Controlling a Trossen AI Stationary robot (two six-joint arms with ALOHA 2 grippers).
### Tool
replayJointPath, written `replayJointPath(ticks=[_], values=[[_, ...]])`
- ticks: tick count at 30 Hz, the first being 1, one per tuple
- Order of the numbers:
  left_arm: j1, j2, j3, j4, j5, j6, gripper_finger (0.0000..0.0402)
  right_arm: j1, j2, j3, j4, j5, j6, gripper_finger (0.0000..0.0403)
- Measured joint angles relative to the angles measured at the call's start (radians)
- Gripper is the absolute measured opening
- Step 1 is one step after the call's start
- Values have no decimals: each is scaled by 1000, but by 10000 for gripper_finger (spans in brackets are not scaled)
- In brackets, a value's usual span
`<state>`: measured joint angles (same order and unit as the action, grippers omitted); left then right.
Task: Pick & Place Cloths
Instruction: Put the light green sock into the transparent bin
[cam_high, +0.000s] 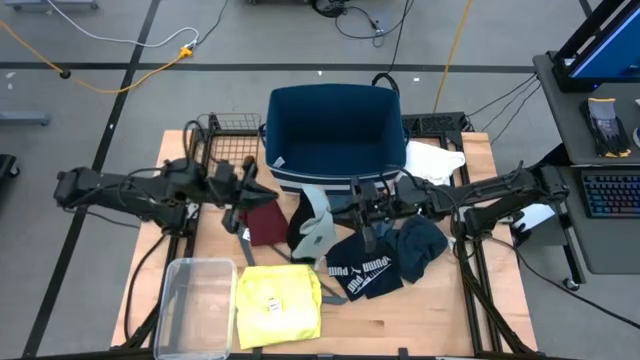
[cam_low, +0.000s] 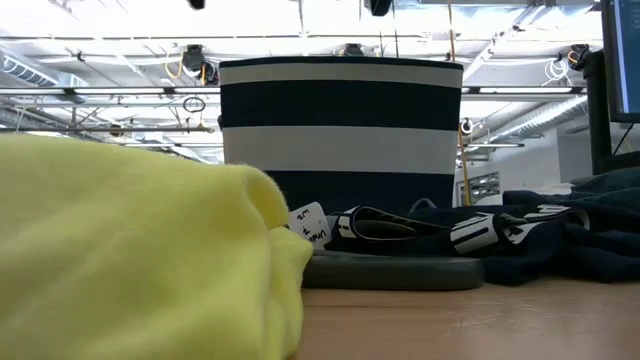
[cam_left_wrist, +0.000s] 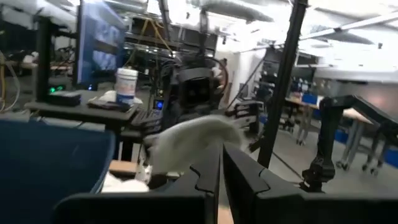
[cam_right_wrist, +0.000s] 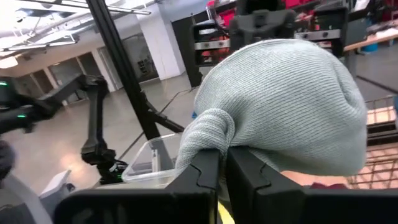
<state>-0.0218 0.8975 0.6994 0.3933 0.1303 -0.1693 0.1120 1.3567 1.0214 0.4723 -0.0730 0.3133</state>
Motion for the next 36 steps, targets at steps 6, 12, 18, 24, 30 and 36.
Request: replayJointPath(ticks=[6, 12, 18, 24, 30, 36], values=[[-36, 154, 148, -24, 0, 44, 21, -8, 0, 0, 11, 2, -41, 3], [-55, 241, 247, -135, 1, 67, 22, -8, 0, 0, 9, 2, -72, 3], [-59, 272, 279, -135, 46, 38, 51, -8, 0, 0, 5, 2, -106, 3], [-59, 276, 282, -136, 46, 10, 129, -8, 0, 0, 4, 20, -132, 3], [-59, 281, 283, -146, 45, 17, 188, -8, 0, 0, 4, 98, -153, 3], [-58, 340, 283, -150, 45, 10, 213, -8, -1, 0, 36, 144, -177, 3]])
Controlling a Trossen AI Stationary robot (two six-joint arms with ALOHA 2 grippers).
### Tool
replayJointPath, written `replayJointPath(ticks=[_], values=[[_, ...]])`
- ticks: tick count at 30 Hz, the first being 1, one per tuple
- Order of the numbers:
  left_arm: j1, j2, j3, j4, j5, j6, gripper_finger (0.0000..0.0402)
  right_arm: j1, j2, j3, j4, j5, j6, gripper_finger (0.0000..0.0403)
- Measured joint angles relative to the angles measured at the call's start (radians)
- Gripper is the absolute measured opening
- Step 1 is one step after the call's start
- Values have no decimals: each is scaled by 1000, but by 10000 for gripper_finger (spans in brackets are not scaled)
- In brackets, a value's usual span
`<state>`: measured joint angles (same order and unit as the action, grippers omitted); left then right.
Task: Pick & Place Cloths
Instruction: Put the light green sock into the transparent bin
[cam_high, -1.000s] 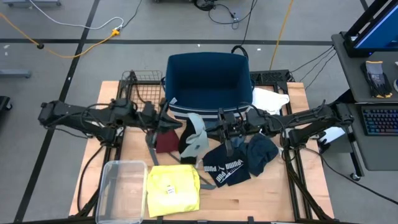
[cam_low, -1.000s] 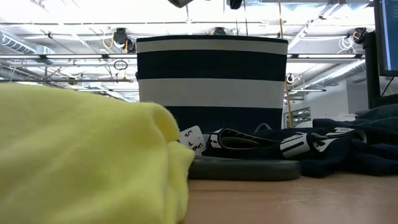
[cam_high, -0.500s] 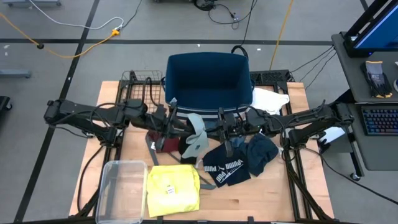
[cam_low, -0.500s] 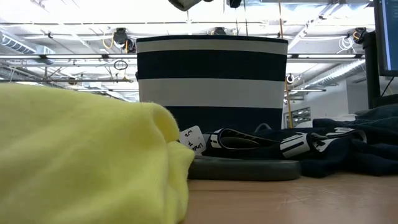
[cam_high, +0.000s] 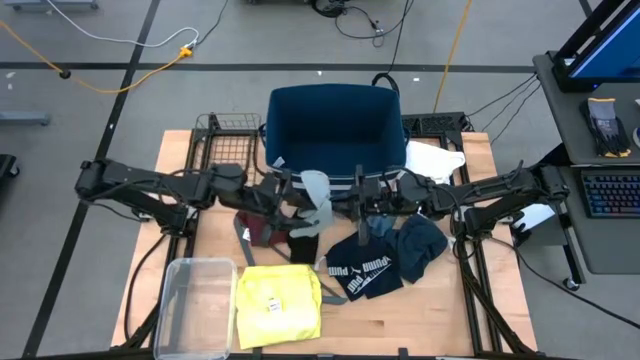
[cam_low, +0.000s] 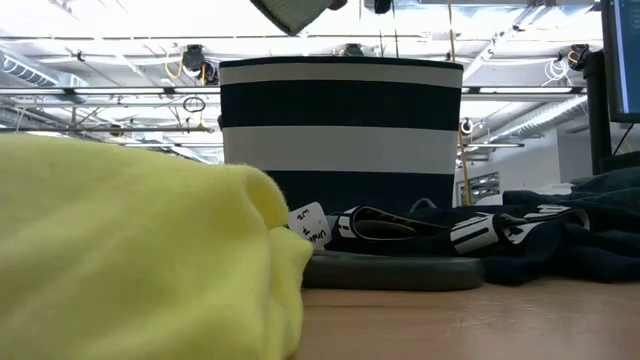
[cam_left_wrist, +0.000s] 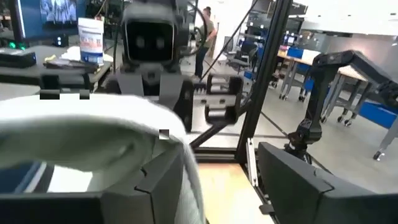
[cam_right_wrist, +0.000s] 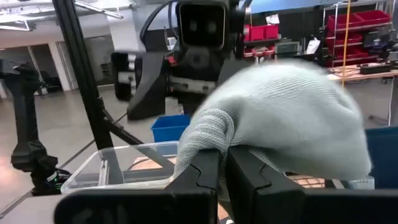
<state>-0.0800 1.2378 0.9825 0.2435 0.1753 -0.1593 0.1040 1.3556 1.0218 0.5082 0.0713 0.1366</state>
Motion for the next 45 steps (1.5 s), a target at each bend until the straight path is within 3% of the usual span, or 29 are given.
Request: replayJointPath(ticks=[8, 25, 41, 45], values=[[-1, 77, 0, 27, -94, 0, 214, 0, 0, 0, -2, 48, -2, 3], [-1, 80, 0, 64, -242, 31, 214, 7, 0, 0, 42, 91, 25, 3], [1, 164, -2, 178, -223, 48, 214, 24, 33, 0, 71, 84, 87, 3], [2, 164, -2, 195, -222, 49, 186, 28, 32, 0, 74, 83, 91, 3]])
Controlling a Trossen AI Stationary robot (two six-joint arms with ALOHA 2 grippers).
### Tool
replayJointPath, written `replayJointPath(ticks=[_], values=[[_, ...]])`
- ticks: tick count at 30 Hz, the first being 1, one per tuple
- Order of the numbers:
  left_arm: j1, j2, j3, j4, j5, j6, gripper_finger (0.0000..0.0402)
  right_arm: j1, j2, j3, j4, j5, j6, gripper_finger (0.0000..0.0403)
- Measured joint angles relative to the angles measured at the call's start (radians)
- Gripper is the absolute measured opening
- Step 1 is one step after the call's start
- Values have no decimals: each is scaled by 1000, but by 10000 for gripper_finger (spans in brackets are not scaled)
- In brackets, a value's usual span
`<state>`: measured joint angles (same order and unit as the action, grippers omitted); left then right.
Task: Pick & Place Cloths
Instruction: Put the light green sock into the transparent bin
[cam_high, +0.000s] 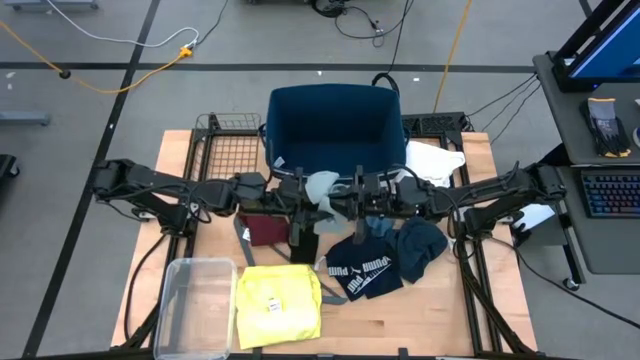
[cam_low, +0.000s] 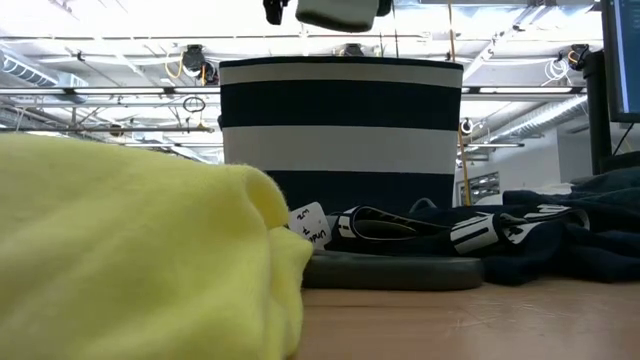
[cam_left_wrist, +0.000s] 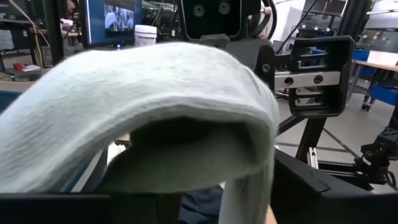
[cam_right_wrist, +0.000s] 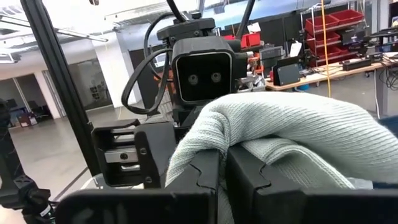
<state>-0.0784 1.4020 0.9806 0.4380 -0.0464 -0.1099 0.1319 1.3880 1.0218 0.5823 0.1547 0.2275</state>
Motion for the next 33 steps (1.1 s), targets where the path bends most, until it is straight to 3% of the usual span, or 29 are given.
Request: replayJointPath(ticks=[8, 20, 25, 33], values=[[0, 1, 0, 20, 45, 0, 15, 19, -1, 1, 6, 0, -1, 5], [-13, -39, -1, -15, 102, -34, 3, 23, -22, 2, -43, -7, 49, 76], [-48, -110, 0, -125, 47, -25, 2, 42, -71, -1, -154, -5, 43, 105], [-142, -251, 2, -164, -51, 43, 1, 77, -143, -1, -353, -1, 22, 146]])
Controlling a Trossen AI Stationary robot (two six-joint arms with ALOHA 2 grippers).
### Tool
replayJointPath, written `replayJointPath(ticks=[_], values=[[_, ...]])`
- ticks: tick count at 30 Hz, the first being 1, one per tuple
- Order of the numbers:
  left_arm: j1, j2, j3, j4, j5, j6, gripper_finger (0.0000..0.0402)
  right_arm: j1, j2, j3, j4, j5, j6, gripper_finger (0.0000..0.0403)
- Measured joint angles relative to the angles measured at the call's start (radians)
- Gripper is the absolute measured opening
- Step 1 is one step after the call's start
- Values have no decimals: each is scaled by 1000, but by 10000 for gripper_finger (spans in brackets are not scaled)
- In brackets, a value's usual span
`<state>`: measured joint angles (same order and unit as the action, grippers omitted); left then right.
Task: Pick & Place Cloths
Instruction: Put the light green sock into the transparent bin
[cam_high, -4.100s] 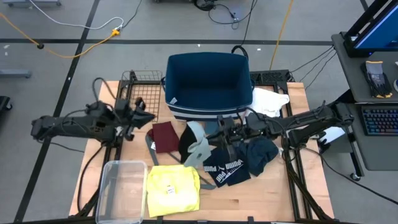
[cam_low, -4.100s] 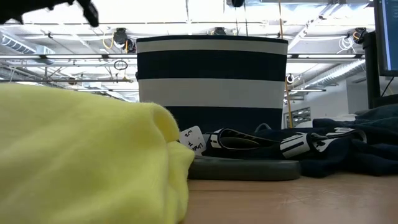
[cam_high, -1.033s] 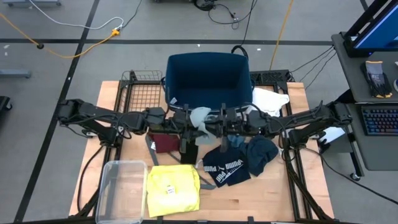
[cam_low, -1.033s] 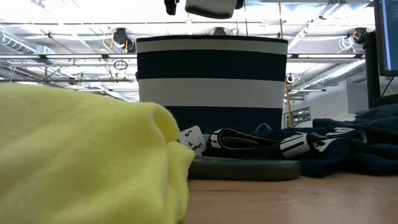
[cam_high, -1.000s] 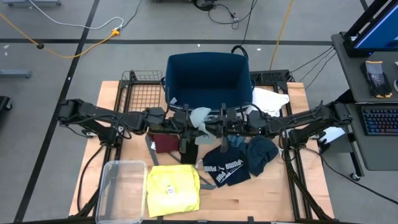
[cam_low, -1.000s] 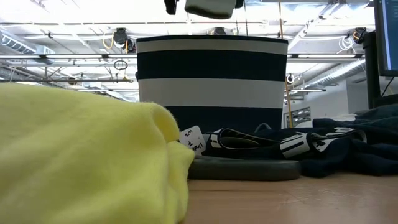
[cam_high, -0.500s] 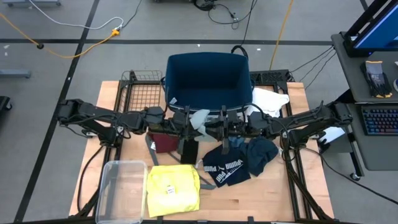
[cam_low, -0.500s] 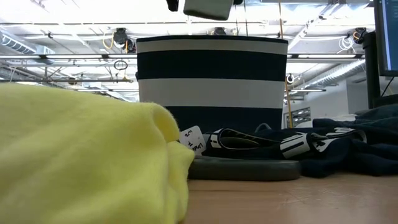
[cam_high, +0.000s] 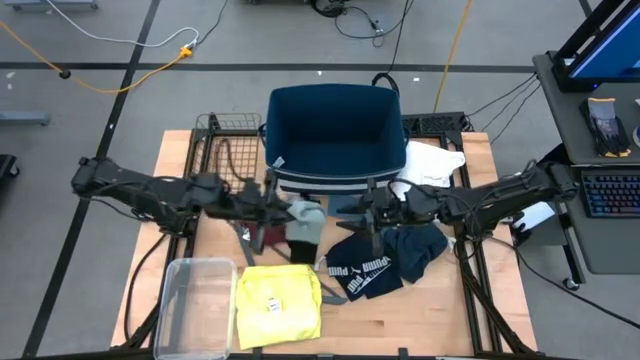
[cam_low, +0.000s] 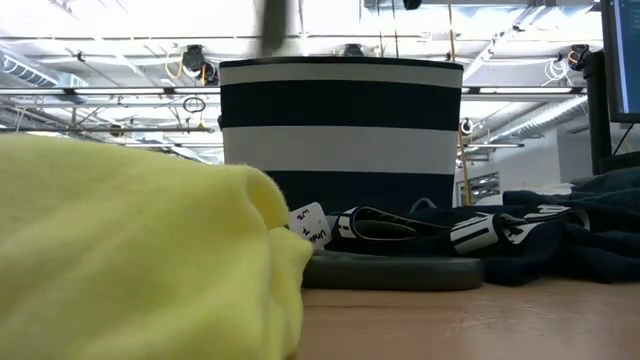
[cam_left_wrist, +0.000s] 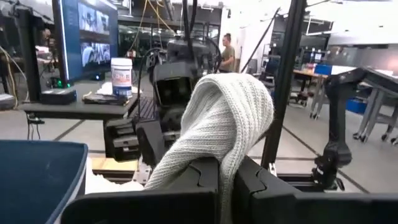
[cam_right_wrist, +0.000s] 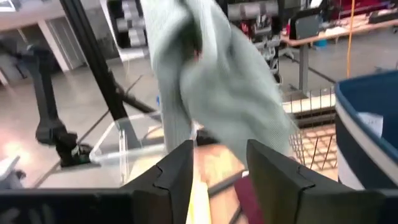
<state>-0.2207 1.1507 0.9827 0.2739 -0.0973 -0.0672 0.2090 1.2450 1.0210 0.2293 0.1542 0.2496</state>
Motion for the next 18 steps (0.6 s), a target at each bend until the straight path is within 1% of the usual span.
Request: replayJointPath(ticks=[3, 7, 10, 15, 18], values=[[-52, -46, 1, 2, -71, 27, 1, 11, -11, 0, -23, 2, -3, 153], [-145, -100, 0, -32, -215, 67, 0, 10, -10, 0, -51, 4, -3, 154], [-229, -137, 0, -76, -359, 89, 0, 9, -10, 0, -62, 6, -6, 152], [-395, -186, 0, -155, -616, 82, 0, 7, -10, 0, -81, 7, -8, 151], [-505, -204, 16, -187, -755, 78, 0, 6, -11, 0, -89, 33, -11, 150]])
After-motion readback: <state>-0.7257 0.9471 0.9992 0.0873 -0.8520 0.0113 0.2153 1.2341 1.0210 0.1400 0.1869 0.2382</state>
